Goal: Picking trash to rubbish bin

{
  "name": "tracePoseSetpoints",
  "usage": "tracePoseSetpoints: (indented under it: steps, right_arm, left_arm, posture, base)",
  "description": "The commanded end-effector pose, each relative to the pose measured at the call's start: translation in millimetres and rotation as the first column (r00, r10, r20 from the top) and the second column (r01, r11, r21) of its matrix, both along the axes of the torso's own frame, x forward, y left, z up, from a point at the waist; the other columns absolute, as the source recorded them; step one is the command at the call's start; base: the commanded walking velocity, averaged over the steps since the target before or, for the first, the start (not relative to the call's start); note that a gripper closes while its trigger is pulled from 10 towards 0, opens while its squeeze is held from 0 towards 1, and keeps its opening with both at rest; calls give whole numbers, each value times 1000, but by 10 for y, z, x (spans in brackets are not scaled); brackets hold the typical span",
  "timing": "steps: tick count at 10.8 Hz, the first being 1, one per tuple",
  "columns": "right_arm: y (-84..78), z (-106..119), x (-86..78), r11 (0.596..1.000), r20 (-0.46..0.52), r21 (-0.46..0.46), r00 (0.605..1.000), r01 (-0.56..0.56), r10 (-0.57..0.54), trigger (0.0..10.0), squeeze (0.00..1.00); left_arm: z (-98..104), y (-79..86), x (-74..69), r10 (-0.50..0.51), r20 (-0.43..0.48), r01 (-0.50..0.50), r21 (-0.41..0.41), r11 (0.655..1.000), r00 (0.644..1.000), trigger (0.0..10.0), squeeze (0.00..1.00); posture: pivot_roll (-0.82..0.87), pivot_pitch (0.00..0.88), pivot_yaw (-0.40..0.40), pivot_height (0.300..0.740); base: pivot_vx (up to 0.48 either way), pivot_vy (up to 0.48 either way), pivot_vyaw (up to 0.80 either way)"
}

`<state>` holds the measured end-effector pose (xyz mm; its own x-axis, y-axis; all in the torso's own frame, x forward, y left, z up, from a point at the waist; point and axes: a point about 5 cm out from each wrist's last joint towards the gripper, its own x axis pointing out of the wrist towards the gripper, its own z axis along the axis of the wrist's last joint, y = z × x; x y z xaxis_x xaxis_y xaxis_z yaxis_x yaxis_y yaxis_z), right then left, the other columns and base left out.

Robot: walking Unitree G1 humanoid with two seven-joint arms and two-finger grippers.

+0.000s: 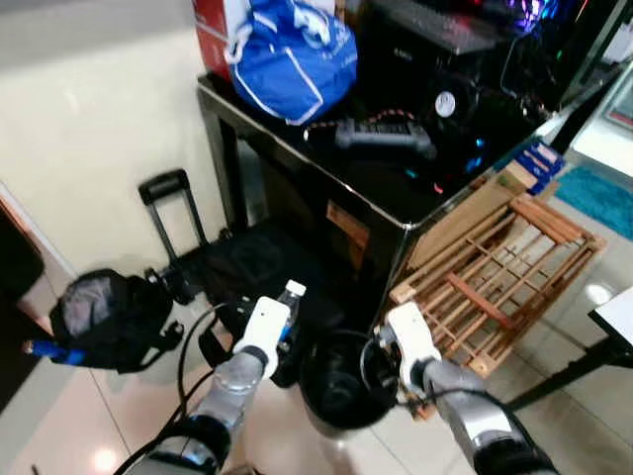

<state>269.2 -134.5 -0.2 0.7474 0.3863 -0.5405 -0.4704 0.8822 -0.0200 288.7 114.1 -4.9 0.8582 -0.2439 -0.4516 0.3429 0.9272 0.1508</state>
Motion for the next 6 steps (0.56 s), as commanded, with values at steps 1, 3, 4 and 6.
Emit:
tracePoseSetpoints:
  steps: [1, 3, 4, 6]
  right_arm:
    - [-1, 32, -23, 1000, 6, -8, 1000, -13, 13, 10000, 0]
    - [12, 99, -82, 1000, 17, -8, 1000, -4, 4, 10000, 0]
    - [51, 173, -134, 1000, 31, 8, 999, -8, 8, 10000, 0]
    - [97, 381, -254, 999, 72, 41, 997, 14, -17, 10000, 0]
  left_arm:
    - [-21, -21, -11, 5, -17, -5, -3, 1000, 1000, 10000, 0]
    - [-13, -92, -5, -28, -21, 28, -10, 1000, 999, 10000, 0]
    - [6, -130, 18, -46, -24, 46, -7, 999, 999, 10000, 0]
    - [107, -254, 110, -101, -3, 101, -11, 995, 995, 10000, 0]
  posture:
    - [-15, 187, -33, 740]
    - [-40, 248, -41, 740]
    - [-58, 283, -42, 740]
    - [-114, 350, -43, 740]
  base:
    - [0, 0, 0]
    - [0, 0, 0]
    - [0, 0, 0]
    - [0, 0, 0]
